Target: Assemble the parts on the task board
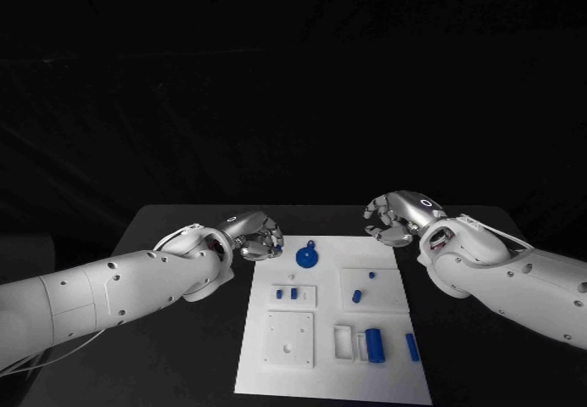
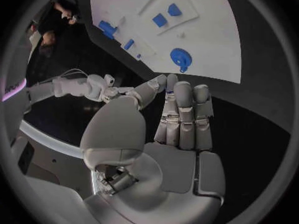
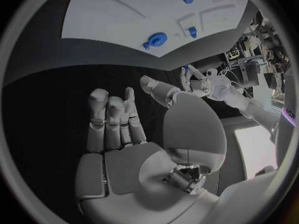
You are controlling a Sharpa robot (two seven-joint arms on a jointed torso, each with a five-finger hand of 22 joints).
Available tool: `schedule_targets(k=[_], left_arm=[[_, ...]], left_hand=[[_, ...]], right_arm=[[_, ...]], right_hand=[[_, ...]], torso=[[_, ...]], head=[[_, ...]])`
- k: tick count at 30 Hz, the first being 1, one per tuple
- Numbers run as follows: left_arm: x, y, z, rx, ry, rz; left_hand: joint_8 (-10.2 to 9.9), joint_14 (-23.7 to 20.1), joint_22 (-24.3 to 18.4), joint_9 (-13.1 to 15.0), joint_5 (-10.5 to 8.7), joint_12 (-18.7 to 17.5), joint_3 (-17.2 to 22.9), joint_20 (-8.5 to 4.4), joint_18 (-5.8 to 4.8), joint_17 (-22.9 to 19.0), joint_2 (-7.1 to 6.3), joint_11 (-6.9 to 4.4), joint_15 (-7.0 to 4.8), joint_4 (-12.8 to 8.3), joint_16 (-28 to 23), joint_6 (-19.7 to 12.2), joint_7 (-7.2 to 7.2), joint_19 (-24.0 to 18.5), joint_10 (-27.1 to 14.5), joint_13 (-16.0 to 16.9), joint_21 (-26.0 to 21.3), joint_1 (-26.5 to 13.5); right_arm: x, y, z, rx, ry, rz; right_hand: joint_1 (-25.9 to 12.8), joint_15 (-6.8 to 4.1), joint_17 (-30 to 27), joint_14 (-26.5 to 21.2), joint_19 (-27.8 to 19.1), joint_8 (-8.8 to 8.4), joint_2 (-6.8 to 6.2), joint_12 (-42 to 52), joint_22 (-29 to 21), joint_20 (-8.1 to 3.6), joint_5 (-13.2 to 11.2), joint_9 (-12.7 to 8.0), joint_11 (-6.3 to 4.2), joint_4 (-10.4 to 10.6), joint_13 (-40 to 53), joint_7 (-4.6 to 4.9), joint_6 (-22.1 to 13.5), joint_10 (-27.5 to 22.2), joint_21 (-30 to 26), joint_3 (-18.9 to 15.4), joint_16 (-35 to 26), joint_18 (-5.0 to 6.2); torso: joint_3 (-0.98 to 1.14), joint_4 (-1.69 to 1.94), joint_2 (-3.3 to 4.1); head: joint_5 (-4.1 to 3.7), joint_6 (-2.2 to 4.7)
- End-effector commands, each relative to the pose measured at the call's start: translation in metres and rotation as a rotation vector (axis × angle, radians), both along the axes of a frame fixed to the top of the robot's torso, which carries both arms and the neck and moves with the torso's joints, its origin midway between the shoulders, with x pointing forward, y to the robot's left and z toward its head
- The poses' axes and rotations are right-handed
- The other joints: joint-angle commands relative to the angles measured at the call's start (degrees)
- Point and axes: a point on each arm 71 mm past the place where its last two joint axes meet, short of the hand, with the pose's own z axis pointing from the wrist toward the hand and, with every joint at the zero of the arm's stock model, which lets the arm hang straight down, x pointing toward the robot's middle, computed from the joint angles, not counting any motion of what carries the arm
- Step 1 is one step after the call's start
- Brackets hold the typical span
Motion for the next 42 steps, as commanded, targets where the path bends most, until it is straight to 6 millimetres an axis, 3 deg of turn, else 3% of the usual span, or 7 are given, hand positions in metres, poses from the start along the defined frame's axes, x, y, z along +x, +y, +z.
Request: schedule_targets(k=[1,13,23,42], left_arm=[[-0.006,-0.011,-0.003,0.155,-0.117,-0.133],[-0.006,-0.020,-0.015,0.209,-0.142,-0.172],[-0.004,-0.025,-0.015,0.179,-0.152,-0.171],[-0.002,-0.027,-0.040,0.185,-0.127,-0.187]], left_hand=[[0.4,0.3,0.1,1.9,-0.43,-0.4,0.3,-2.01,0.45,0.1,-0.43,0.09,-0.15,0.4,0.2,1.5,-1.08,0.5,-0.1,0.1,-0.1,0.2],[0.3,0.3,0.2,2.1,-0.50,-0.5,0.5,-2.04,0.45,0.2,-0.73,0.08,-0.16,0.9,0.2,1.5,-1.08,0.5,-0.1,0.4,-0.1,0.5],[0.2,0.3,0.3,2.2,-0.52,-0.6,0.6,-2.03,0.44,0.2,-0.81,0.11,-0.13,1.2,0.1,1.5,-1.04,0.6,-0.1,0.5,-0.1,0.5],[0.1,0.3,0.4,2.3,-0.55,-0.7,0.6,-2.02,0.45,0.2,-0.74,0.14,-0.10,1.5,0.0,1.3,-0.99,0.5,-0.2,0.6,-0.2,0.6]], right_arm=[[0.000,-0.001,0.001,0.040,0.016,0.002],[-0.001,0.000,0.002,0.044,0.018,0.006],[-0.001,0.001,0.002,0.046,0.020,0.007],[-0.001,0.001,0.002,0.046,0.021,0.007]], right_hand=[[0.5,0.44,-0.1,-0.1,-0.3,-0.24,0.04,-0.2,0.5,-0.16,0.3,-0.1,0.18,-0.2,-0.1,1.26,-0.8,-0.2,-0.4,0.0,-0.3,3.07],[0.5,0.45,-0.1,-0.1,-0.3,-0.23,0.05,-0.2,0.5,-0.12,0.3,-0.1,0.18,-0.1,-0.1,1.27,-0.8,-0.2,-0.4,0.1,-0.3,3.07],[0.5,0.46,-0.1,-0.1,-0.3,-0.22,0.05,-0.2,0.5,-0.10,0.3,-0.1,0.19,-0.1,-0.1,1.27,-0.8,-0.2,-0.5,0.1,-0.3,3.07],[0.5,0.45,-0.1,0.0,-0.3,-0.18,0.06,-0.2,0.5,-0.06,0.3,-0.2,0.18,0.0,-0.1,1.26,-0.7,-0.2,-0.5,0.2,-0.3,3.07]], torso=[[0.03,-0.04,0.04],[0.05,-0.08,0.08],[0.01,0.00,0.05],[-0.04,-0.01,0.07]], head=[[-0.14,-0.15],[-1.11,-0.54],[-1.48,-0.80],[-1.93,-1.15]])
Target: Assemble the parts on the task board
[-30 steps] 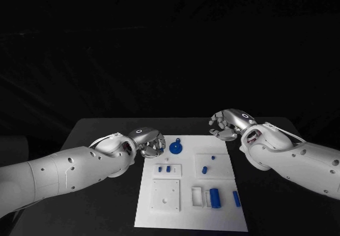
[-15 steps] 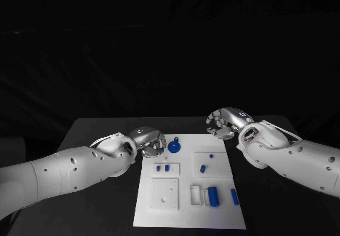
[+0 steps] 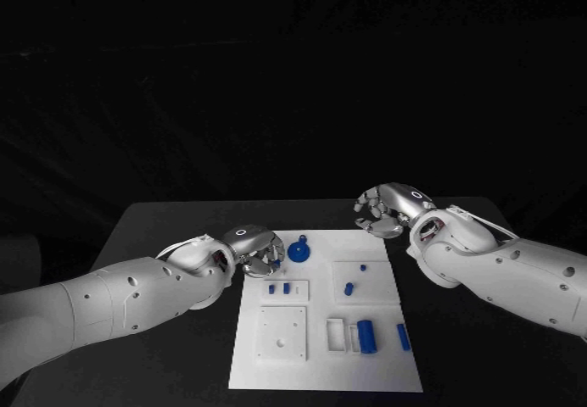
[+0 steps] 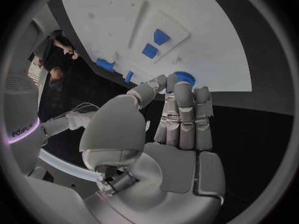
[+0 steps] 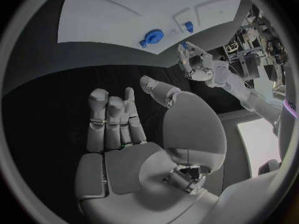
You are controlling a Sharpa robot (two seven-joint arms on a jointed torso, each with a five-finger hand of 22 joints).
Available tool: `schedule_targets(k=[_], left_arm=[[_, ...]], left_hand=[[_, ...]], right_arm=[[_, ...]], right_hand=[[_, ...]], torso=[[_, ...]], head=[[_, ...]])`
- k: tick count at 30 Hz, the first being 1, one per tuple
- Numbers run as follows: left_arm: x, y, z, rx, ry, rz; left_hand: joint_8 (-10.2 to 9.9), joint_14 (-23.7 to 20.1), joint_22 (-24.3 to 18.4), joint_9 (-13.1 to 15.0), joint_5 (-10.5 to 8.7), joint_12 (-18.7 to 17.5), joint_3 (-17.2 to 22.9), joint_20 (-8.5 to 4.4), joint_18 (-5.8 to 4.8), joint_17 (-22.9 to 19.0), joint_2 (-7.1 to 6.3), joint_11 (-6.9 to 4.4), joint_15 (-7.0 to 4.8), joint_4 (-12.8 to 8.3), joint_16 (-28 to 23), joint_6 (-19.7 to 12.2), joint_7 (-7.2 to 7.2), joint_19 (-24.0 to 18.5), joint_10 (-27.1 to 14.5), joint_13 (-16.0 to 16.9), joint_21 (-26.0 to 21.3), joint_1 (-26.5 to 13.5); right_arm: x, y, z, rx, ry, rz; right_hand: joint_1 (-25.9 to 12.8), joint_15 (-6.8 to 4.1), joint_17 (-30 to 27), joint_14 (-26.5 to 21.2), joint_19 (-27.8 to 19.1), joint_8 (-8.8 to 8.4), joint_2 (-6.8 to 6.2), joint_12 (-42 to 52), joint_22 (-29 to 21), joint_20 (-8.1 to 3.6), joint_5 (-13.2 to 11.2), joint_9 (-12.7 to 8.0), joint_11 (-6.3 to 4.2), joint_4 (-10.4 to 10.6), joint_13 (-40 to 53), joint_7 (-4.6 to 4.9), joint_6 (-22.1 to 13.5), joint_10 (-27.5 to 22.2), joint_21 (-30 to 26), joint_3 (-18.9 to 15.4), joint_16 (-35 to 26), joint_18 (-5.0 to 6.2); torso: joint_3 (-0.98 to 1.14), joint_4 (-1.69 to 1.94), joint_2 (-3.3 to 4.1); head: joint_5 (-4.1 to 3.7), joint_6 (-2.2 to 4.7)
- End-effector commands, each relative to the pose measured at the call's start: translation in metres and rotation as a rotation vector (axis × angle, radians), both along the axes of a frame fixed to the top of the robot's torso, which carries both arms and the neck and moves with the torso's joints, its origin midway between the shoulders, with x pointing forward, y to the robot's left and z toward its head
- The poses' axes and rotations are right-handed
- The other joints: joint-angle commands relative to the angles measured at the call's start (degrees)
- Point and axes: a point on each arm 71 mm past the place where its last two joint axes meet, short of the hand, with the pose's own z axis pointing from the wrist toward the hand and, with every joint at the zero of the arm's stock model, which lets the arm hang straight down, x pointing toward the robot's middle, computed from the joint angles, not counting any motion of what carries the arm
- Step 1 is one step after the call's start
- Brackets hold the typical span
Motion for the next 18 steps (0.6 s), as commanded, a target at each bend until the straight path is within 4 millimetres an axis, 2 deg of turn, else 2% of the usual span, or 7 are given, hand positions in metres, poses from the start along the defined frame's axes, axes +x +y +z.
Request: schedule_targets(k=[1,8,18], left_arm=[[0.000,-0.003,-0.001,-0.026,-0.013,-0.022],[0.002,-0.005,-0.011,-0.043,-0.015,-0.019],[0.005,-0.007,-0.016,-0.046,-0.027,-0.011]], left_hand=[[0.2,0.3,0.1,2.3,0.17,-0.3,0.0,-2.02,0.85,0.1,0.14,0.17,-0.13,0.5,0.0,1.3,-1.00,0.1,-0.2,0.0,-0.2,0.1],[0.1,0.3,0.1,2.3,0.17,-0.3,0.0,-2.02,0.86,0.1,0.17,0.17,-0.13,0.5,0.0,1.3,-1.00,0.2,-0.2,0.0,-0.2,0.2],[0.1,0.3,0.2,2.4,0.13,-0.4,0.0,-2.04,0.89,0.1,0.23,0.19,-0.12,0.5,-0.1,1.2,-0.97,0.2,-0.3,0.1,-0.1,0.3]], right_arm=[[-0.001,0.001,0.001,0.000,-0.004,0.010],[0.000,0.002,0.001,0.000,-0.004,0.011],[0.000,0.003,0.001,0.000,-0.003,0.012]], right_hand=[[0.5,0.45,-0.1,0.0,-0.1,-0.18,0.06,-0.2,0.5,-0.26,0.3,-0.1,0.18,0.0,-0.1,1.12,-0.8,-0.2,-0.3,0.2,-0.3,3.07],[0.5,0.45,-0.1,0.0,-0.1,-0.17,0.07,-0.2,0.5,-0.25,0.3,-0.1,0.18,0.0,-0.1,1.11,-0.8,-0.2,-0.3,0.2,-0.3,3.07],[0.5,0.45,-0.1,0.0,0.0,-0.16,0.08,-0.1,0.5,-0.24,0.3,-0.1,0.17,0.0,-0.1,1.11,-0.7,-0.2,-0.3,0.3,-0.3,3.07]], torso=[[-0.02,0.02,0.00],[-0.04,-0.05,0.04],[0.02,0.04,-0.02]], head=[[-0.05,-0.07],[-0.13,-0.12],[-0.32,-0.16]])
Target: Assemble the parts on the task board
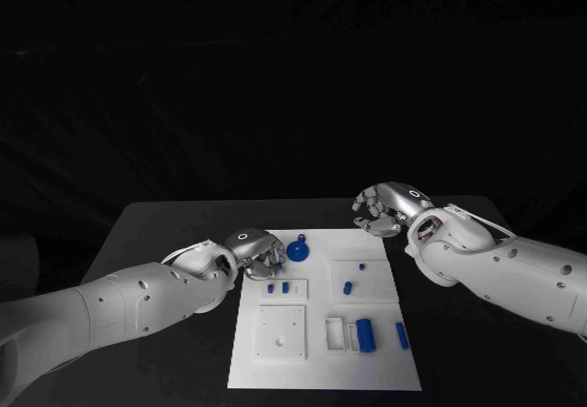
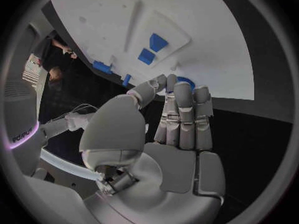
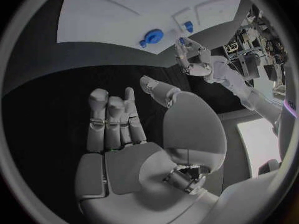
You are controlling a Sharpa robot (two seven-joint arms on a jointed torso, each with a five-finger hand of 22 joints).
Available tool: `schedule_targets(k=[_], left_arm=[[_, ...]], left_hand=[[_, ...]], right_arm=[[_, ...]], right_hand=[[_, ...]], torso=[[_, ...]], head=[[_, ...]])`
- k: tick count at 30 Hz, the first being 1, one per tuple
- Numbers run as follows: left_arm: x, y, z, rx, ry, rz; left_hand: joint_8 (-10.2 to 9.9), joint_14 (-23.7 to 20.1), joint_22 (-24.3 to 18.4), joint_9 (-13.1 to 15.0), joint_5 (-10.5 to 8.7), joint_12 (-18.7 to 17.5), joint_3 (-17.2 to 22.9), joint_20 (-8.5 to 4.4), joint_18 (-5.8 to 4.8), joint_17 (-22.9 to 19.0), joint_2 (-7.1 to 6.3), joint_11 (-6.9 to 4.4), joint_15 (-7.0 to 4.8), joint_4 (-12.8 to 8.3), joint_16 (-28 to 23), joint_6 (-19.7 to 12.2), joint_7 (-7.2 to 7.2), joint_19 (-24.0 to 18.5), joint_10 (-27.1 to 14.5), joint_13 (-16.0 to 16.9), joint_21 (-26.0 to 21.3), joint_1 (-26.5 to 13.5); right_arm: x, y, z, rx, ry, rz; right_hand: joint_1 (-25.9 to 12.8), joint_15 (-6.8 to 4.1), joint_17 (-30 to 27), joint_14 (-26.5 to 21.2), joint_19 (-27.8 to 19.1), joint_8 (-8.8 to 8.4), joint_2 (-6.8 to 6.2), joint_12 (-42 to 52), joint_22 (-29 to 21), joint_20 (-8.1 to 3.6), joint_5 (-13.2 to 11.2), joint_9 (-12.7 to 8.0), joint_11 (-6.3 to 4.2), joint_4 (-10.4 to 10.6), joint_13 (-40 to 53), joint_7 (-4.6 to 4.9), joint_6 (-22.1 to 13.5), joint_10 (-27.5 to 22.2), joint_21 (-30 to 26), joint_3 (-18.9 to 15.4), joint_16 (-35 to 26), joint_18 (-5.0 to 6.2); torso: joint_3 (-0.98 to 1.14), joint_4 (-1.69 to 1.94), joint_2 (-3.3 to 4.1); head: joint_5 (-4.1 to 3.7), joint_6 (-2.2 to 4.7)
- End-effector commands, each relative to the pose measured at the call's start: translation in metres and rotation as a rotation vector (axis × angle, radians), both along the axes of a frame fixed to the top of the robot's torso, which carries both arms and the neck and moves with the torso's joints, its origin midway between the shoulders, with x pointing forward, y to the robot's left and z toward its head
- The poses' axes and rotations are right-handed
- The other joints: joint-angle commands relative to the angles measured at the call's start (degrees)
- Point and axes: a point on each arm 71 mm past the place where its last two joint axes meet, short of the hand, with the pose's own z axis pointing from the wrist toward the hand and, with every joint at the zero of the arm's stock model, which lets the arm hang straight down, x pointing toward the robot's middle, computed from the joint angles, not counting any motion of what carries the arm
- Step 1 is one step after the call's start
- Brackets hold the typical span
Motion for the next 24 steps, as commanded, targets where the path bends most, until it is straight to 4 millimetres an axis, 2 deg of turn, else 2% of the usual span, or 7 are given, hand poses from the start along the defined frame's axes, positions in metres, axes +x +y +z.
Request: schedule_targets(k=[1,24], left_arm=[[0.000,-0.003,0.001,-0.024,-0.019,-0.013],[0.000,-0.008,-0.011,-0.012,0.014,-0.007]], left_hand=[[0.3,0.2,0.1,2.4,0.12,-0.4,0.0,-2.07,0.59,0.1,0.66,0.20,-0.18,0.5,-0.1,1.2,-0.95,0.3,-0.3,0.0,-0.1,0.3],[0.2,0.4,0.3,2.5,-0.21,-0.6,-0.2,-2.05,0.66,0.2,0.84,0.23,-0.16,0.5,0.0,1.0,-0.88,0.4,-0.4,0.3,0.0,0.4]], right_arm=[[-0.001,0.002,0.001,-0.001,-0.004,0.011],[-0.001,0.004,0.001,0.000,-0.005,0.017]], right_hand=[[0.5,0.45,-0.1,0.0,0.0,-0.15,0.08,-0.1,0.5,-0.25,0.3,-0.1,0.17,0.0,-0.1,1.12,-0.7,-0.2,-0.3,0.3,-0.3,3.07],[0.5,0.43,-0.1,0.0,0.0,-0.13,0.07,-0.1,0.5,-0.22,0.3,-0.1,0.16,0.2,-0.1,1.11,-0.7,-0.1,-0.3,0.4,-0.3,3.07]], torso=[[0.06,0.04,-0.06],[0.04,0.06,-0.05]], head=[[-0.05,-0.03],[-0.14,-0.16]])
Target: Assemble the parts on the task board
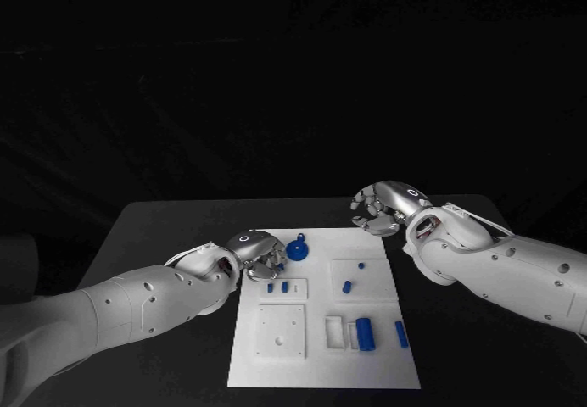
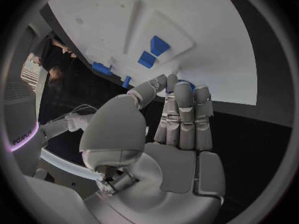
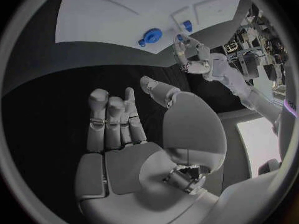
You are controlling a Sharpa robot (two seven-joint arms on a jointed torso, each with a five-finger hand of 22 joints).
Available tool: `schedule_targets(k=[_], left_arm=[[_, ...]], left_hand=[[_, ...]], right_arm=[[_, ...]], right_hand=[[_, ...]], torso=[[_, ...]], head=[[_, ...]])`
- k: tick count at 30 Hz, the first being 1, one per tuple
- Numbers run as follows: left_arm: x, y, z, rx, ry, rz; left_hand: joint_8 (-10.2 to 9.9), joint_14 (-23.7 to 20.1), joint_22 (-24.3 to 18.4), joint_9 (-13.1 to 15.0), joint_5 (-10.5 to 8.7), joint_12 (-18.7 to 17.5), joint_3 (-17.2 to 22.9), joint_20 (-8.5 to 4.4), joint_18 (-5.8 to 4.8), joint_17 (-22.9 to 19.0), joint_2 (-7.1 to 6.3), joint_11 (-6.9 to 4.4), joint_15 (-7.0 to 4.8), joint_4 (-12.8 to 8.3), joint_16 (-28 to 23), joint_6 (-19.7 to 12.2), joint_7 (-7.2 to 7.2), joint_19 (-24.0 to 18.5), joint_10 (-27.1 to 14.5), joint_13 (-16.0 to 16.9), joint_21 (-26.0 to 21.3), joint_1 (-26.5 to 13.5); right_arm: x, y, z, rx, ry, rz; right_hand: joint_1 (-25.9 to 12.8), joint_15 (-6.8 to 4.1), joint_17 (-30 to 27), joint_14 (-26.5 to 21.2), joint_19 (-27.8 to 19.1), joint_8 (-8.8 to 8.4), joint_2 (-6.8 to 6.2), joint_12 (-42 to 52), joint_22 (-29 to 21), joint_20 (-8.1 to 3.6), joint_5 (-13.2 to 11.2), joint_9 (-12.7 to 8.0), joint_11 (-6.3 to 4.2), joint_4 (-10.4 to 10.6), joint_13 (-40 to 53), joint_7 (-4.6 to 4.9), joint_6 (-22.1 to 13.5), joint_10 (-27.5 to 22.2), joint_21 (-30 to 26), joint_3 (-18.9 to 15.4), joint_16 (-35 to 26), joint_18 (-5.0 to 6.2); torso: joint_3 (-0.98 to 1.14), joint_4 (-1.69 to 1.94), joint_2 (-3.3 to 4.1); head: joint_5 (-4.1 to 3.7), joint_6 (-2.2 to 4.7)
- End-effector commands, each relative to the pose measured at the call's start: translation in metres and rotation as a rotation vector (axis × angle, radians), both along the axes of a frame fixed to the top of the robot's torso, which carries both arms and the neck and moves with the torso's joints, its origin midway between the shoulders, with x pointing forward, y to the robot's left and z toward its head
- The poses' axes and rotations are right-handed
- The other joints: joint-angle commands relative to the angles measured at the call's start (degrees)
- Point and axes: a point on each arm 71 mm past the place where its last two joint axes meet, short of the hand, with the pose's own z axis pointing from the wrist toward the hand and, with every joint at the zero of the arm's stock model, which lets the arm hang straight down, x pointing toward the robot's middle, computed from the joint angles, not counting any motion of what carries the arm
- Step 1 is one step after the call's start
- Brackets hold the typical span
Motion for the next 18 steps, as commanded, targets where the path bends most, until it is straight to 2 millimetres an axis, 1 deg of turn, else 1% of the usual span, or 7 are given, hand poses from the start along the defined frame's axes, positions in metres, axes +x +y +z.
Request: schedule_targets(k=[1,7,12,18], left_arm=[[0.0007,-0.0021,-0.0021,-0.003,0.006,0.000],[0.0041,0.0018,-0.0042,0.007,0.007,0.016],[0.0042,-0.0003,-0.0062,0.010,0.013,0.014],[0.0043,-0.0006,-0.0094,0.016,0.024,0.019]], left_hand=[[0.2,0.4,0.1,2.5,0.22,-0.4,-0.1,-1.92,1.05,0.1,0.50,0.01,-0.17,0.2,0.0,1.2,-0.75,0.3,-0.2,0.1,0.0,0.0],[0.1,0.4,0.1,2.6,0.18,-0.4,-0.1,-1.92,1.06,0.1,0.55,0.02,-0.17,0.2,0.0,1.1,-0.74,0.3,-0.3,0.1,0.1,0.0],[0.1,0.4,0.2,2.6,0.17,-0.4,-0.2,-1.91,1.07,0.1,0.57,0.02,-0.16,0.2,0.0,1.1,-0.73,0.3,-0.3,0.1,0.1,0.0],[0.1,0.4,0.2,2.6,0.15,-0.4,-0.2,-1.91,1.07,0.1,0.59,0.02,-0.16,0.2,0.0,1.1,-0.73,0.3,-0.3,0.2,0.1,0.0]], right_arm=[[-0.0007,0.0022,0.0007,-0.002,-0.005,0.012],[-0.0010,0.0030,0.0008,-0.002,-0.004,0.014],[-0.0012,0.0038,0.0008,-0.002,-0.004,0.016],[-0.0015,0.0044,0.0008,-0.002,-0.003,0.017]], right_hand=[[0.5,0.43,-0.1,0.0,0.0,-0.13,0.07,-0.1,0.5,-0.24,0.3,-0.1,0.16,0.0,-0.1,0.95,-0.7,-0.1,-0.3,0.3,-0.3,3.07],[0.5,0.43,-0.1,0.0,0.0,-0.13,0.07,-0.1,0.5,-0.24,0.3,-0.1,0.15,0.0,-0.1,0.94,-0.7,-0.1,-0.3,0.3,-0.3,3.07],[0.5,0.43,-0.1,0.0,0.1,-0.11,0.08,-0.1,0.5,-0.23,0.3,-0.1,0.15,0.0,-0.1,0.94,-0.7,-0.1,-0.3,0.3,-0.3,3.07],[0.5,0.42,-0.1,0.0,0.1,-0.10,0.08,-0.1,0.5,-0.23,0.3,-0.1,0.14,0.0,-0.1,0.93,-0.7,-0.1,-0.3,0.4,-0.3,3.07]], torso=[[-0.02,0.01,0.01],[-0.01,-0.04,0.03],[0.02,0.00,0.00],[-0.01,-0.04,0.02]], head=[[0.05,0.04],[0.07,0.01],[0.04,-0.07],[0.03,-0.15]])
